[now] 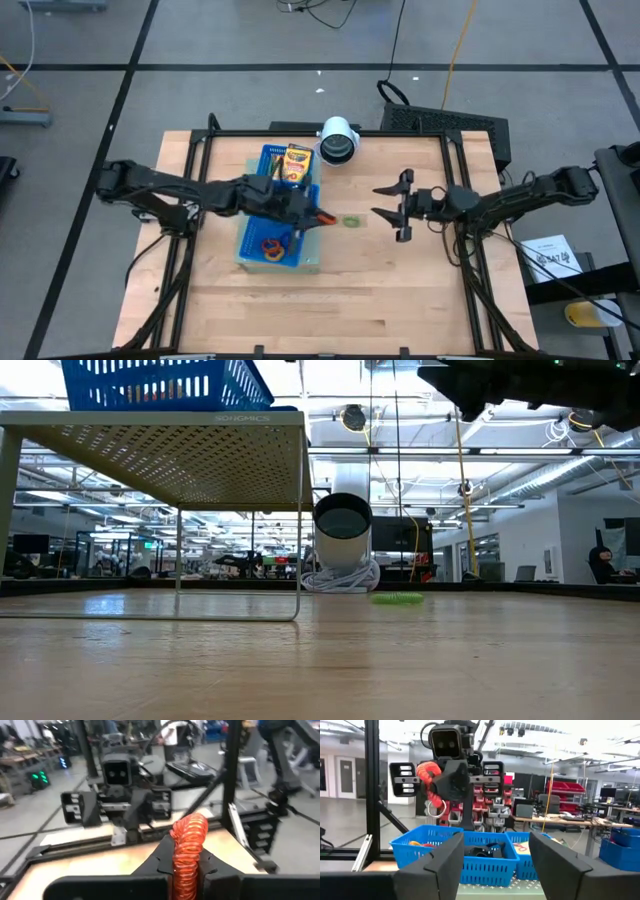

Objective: Pick & Place Office Desk Supplies
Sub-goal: Put the orange rubber band into the bottom blue bin on the shelf

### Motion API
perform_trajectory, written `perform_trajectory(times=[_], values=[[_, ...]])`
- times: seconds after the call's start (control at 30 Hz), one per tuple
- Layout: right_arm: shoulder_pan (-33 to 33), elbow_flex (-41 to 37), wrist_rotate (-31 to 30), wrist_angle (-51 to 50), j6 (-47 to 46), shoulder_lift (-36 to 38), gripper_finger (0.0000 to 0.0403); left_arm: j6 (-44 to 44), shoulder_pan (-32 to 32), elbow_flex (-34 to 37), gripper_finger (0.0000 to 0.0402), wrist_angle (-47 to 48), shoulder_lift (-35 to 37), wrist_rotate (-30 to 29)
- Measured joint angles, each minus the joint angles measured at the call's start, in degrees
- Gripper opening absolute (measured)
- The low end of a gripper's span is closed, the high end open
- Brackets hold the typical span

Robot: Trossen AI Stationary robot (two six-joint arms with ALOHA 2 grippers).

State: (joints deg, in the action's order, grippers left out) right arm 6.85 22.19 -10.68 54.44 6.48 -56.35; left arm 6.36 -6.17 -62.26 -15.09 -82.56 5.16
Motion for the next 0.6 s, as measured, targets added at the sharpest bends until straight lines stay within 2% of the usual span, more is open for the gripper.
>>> perform_trajectory(times=[0.23,0.37,0.47,0.6], values=[[0.0,-1.79,-0.02,0.75,0.38,2.36,0.0204,-1.55,-2.87,0.15,0.0023,15.4,7.35,0.82],[0.0,-1.79,-0.04,0.29,1.12,2.25,0.0198,-1.36,-5.44,0.17,0.0012,21.05,9.92,0.85],[0.0,-1.79,-0.04,0.09,1.68,2.16,0.0197,-1.54,-7.2,0.34,0.0013,20.29,11.05,-0.19],[0.0,-1.79,-0.07,0.28,1.7,2.14,0.0196,-1.47,-9.65,5.14,0.0018,16.04,14.33,-2.25]])
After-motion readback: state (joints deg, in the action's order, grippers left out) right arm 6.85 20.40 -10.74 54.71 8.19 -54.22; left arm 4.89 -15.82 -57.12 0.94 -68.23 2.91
